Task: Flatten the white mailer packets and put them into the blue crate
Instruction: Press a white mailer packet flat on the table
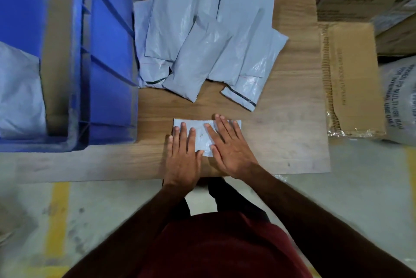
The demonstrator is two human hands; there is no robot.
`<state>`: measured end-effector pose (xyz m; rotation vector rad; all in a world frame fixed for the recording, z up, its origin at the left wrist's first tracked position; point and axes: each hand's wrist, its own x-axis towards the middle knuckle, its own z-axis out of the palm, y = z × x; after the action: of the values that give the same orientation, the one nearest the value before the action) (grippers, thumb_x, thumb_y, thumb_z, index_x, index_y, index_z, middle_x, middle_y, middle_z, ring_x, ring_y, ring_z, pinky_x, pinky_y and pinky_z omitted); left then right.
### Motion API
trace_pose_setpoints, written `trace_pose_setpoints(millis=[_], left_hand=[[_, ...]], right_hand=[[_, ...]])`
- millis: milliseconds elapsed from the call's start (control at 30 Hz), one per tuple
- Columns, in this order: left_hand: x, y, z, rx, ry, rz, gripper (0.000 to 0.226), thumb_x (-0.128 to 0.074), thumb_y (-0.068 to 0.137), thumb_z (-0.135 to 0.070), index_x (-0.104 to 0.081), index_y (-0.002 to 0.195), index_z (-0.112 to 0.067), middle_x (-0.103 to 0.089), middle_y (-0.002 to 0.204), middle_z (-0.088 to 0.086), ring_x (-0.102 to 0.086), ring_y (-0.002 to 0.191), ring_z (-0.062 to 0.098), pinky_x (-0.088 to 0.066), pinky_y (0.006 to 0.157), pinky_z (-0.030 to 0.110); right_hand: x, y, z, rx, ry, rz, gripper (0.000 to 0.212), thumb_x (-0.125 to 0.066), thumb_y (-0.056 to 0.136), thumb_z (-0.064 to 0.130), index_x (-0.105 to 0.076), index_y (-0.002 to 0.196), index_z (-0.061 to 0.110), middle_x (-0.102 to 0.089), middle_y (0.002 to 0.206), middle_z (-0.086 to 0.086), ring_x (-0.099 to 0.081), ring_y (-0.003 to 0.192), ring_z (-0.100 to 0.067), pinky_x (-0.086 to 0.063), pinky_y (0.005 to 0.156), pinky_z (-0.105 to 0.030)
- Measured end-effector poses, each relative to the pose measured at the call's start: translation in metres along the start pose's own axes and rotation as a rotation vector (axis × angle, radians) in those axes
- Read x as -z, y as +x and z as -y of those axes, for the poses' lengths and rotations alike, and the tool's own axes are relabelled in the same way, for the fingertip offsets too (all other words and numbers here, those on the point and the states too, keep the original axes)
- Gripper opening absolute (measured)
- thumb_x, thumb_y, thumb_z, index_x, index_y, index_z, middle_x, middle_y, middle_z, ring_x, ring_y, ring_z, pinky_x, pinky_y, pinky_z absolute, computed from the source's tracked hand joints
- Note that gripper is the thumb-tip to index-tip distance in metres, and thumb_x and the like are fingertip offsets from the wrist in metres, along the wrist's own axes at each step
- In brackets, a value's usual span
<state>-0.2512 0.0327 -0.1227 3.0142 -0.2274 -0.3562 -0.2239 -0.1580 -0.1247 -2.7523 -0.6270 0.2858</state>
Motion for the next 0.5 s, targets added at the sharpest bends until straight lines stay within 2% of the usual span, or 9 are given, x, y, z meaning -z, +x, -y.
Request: trace_pose_setpoints(millis=[100,233,333,500], left_hand=[[0.003,0.006,-0.005,-0.096,-0.043,-0.052,0.069,-0.033,0.102,-0.038,-0.023,0.158,0.001,-0.013,0.166,0.024,-0.01,0.156,0.036,-0.015,0.125,0.051],[-0.007,0.022,-0.003,-0.36,-0.032,0.027,0.067,-0.034,0.104,-0.037,-0.014,0.162,-0.012,-0.004,0.17,0.015,-0.002,0.157,0.033,-0.015,0.125,0.053],[-0.01,0.022,-0.003,-0.331,-0.029,0.061,0.065,-0.029,0.103,-0.039,-0.016,0.162,-0.014,-0.004,0.17,0.013,-0.001,0.157,0.031,-0.015,0.124,0.053],[-0.002,0.023,-0.016,-0.333,-0.045,-0.007,0.068,-0.033,0.101,-0.033,-0.015,0.162,-0.01,-0.004,0.169,0.017,-0.002,0.157,0.033,-0.013,0.125,0.053]], right_hand=[[0.0,-0.012,-0.013,-0.092,-0.014,-0.038,0.063,-0.035,0.106,0.034,-0.017,0.162,0.011,-0.007,0.169,-0.02,-0.002,0.157,-0.031,-0.012,0.125,-0.056],[-0.01,-0.021,-0.022,-0.118,0.007,0.003,0.062,-0.032,0.106,0.035,-0.018,0.162,0.013,-0.005,0.17,-0.015,-0.003,0.157,-0.029,-0.013,0.125,-0.053],[-0.009,-0.017,-0.023,-0.096,0.012,0.013,0.063,-0.03,0.106,0.037,-0.017,0.162,0.013,-0.006,0.17,-0.014,-0.002,0.158,-0.028,-0.013,0.125,-0.052],[-0.005,-0.029,-0.029,-0.177,0.054,-0.047,0.066,-0.029,0.106,0.037,-0.012,0.162,0.007,-0.004,0.17,-0.015,0.001,0.158,-0.026,-0.01,0.126,-0.052]])
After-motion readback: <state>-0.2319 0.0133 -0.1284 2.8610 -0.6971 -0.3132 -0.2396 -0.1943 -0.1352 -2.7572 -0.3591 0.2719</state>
